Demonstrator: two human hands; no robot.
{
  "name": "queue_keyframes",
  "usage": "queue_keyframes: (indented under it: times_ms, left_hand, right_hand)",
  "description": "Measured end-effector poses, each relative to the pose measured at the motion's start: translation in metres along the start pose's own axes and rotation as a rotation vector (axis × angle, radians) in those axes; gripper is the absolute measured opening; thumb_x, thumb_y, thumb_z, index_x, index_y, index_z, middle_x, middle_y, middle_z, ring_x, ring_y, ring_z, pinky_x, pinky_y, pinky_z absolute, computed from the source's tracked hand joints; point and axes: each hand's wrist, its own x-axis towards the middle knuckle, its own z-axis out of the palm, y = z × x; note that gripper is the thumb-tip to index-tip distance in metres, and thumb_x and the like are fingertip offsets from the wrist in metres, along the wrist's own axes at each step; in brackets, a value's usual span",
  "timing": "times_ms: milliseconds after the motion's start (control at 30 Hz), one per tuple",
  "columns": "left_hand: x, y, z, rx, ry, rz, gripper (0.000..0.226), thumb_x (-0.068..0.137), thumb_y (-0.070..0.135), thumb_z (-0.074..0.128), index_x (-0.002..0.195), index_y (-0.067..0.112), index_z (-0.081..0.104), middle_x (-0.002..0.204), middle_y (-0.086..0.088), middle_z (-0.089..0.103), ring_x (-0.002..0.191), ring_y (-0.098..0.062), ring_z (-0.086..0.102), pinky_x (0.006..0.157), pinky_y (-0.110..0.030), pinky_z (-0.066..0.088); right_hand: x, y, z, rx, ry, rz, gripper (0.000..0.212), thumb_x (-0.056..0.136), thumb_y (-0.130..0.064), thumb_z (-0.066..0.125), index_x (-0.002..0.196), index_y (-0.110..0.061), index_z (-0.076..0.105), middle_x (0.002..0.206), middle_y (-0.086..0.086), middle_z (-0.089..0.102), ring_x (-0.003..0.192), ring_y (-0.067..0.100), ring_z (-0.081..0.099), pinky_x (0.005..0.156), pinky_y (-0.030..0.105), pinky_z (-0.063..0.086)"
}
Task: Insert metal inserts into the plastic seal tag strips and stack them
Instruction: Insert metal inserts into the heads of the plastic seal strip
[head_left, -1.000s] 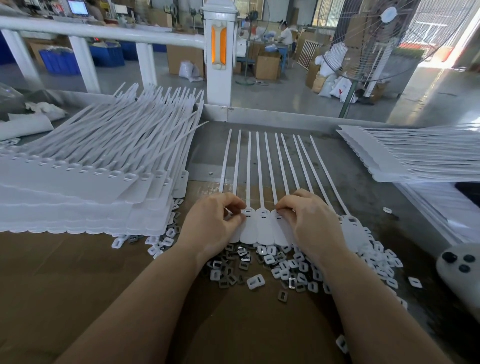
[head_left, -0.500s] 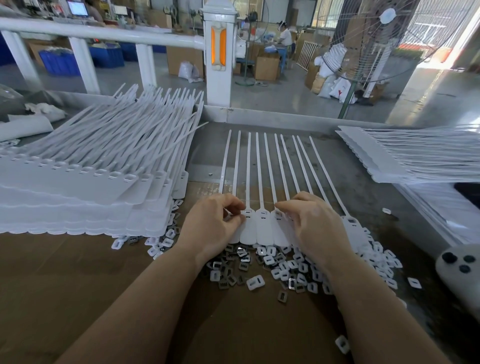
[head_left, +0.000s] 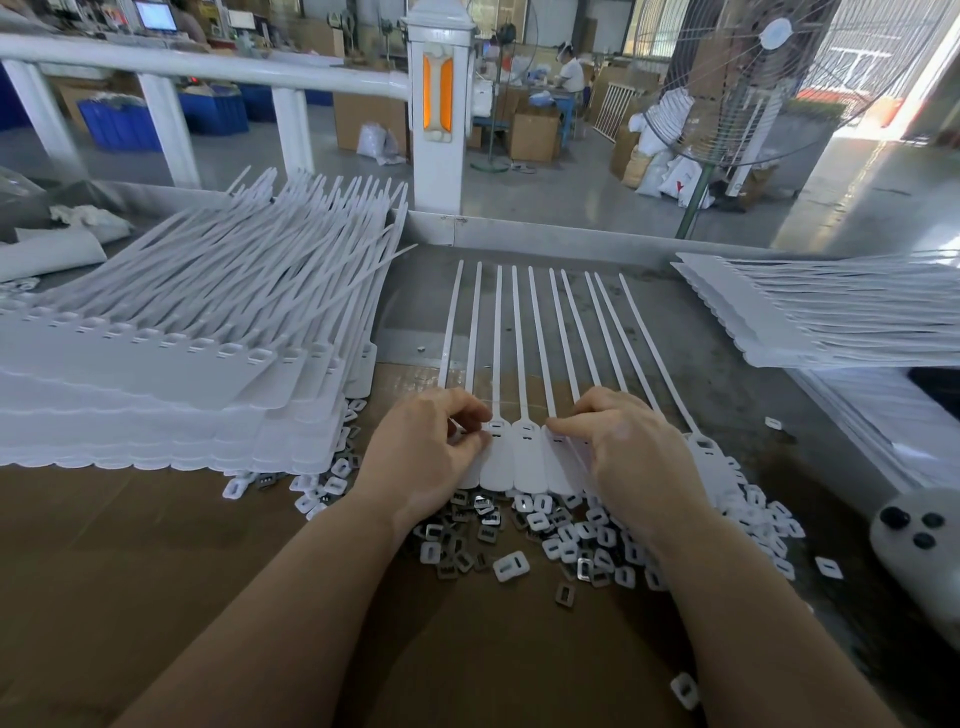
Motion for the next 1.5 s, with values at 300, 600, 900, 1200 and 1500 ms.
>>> queue_keyframes:
  times_ms: [300,600,900,1200,1500]
  left_hand:
    - [0.0,-0.001,0.0,0.027,0.01,0.015,0.016,0.085,0.024,0.066,0.1,0.026,0.064,0.08,0.022,0.05,0.076,0.007,0.048,0.066,0.002,0.036]
    - [0.0,-0.003,0.001,0.013,0.019,0.01,0.013,0.084,0.024,0.067,0.096,0.027,0.062,0.078,0.021,0.051,0.074,0.005,0.049,0.067,0.001,0.037]
    - [0.001,-0.003,0.002,0.024,0.021,0.014,0.013,0.084,0.023,0.066,0.097,0.026,0.064,0.078,0.021,0.048,0.074,0.006,0.048,0.062,-0.001,0.036]
    - [0.001,-0.005,0.004,0.078,0.034,0.068,0.011,0.086,0.022,0.064,0.096,0.024,0.066,0.078,0.025,0.044,0.076,0.008,0.044,0.066,-0.001,0.033]
    - [0.0,-0.003,0.004,0.205,0.079,0.168,0.015,0.09,0.025,0.058,0.1,0.021,0.069,0.086,0.015,0.053,0.079,0.0,0.038,0.069,-0.011,0.027]
  right_hand:
    - [-0.001,-0.005,-0.01,-0.203,-0.144,-0.087,0.043,0.095,-0.013,0.042,0.135,-0.029,0.048,0.122,-0.006,0.051,0.115,0.014,0.043,0.089,0.026,0.042]
    - [-0.004,0.003,-0.003,0.042,-0.059,0.085,0.052,0.083,0.008,0.044,0.119,-0.023,0.064,0.116,-0.008,0.062,0.109,0.01,0.048,0.091,0.022,0.037]
    - [-0.002,-0.009,-0.005,-0.155,-0.073,0.013,0.034,0.094,-0.01,0.033,0.112,-0.023,0.06,0.112,-0.009,0.056,0.104,0.011,0.045,0.08,0.022,0.039]
    - [-0.006,-0.004,0.001,0.101,0.052,0.147,0.038,0.081,0.005,0.047,0.105,-0.014,0.07,0.102,-0.004,0.067,0.1,0.016,0.054,0.083,0.023,0.039]
    - [-0.005,-0.003,0.003,0.057,0.042,0.107,0.037,0.086,0.002,0.045,0.106,-0.016,0.07,0.103,-0.005,0.065,0.1,0.013,0.052,0.083,0.024,0.041]
